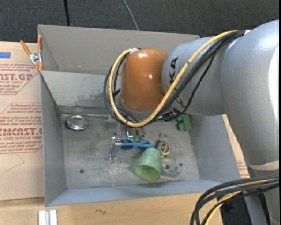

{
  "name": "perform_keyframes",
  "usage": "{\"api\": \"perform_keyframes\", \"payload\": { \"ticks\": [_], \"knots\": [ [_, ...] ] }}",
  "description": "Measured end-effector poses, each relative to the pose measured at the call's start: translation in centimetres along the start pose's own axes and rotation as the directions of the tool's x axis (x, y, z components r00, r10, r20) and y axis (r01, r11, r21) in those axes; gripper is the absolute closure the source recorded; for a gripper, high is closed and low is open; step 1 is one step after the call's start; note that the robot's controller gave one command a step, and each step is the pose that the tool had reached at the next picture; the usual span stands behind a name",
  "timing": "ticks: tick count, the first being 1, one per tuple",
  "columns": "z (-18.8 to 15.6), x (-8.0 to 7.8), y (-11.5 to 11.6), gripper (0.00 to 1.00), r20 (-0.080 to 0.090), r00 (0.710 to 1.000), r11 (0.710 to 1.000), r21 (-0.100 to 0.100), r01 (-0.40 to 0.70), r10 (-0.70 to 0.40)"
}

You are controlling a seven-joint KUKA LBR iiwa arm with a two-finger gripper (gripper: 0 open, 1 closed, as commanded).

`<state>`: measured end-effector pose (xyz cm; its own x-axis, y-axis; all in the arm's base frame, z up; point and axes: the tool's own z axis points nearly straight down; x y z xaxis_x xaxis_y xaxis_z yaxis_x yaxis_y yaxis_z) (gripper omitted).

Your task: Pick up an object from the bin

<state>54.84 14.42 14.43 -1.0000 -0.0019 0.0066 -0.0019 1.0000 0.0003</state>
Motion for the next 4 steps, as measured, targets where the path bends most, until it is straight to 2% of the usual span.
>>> {"api": "perform_keyframes", "payload": {
  "ticks": [1, 2, 3, 4],
  "knots": [
    [7.3, -0.8, -10.0, 0.00, 0.010, 0.991, 0.991, -0.002, 0.132, -0.132],
    [4.4, -0.6, -12.3, 0.00, 0.010, 0.999, 0.999, 0.000, -0.047, 0.047],
    [3.4, -1.6, -12.6, 0.00, 0.009, 0.977, 0.977, -0.002, -0.214, 0.214],
    [7.3, -1.0, -12.4, 0.00, 0.015, 0.981, 0.981, -0.002, -0.195, 0.195]
  ]
}}
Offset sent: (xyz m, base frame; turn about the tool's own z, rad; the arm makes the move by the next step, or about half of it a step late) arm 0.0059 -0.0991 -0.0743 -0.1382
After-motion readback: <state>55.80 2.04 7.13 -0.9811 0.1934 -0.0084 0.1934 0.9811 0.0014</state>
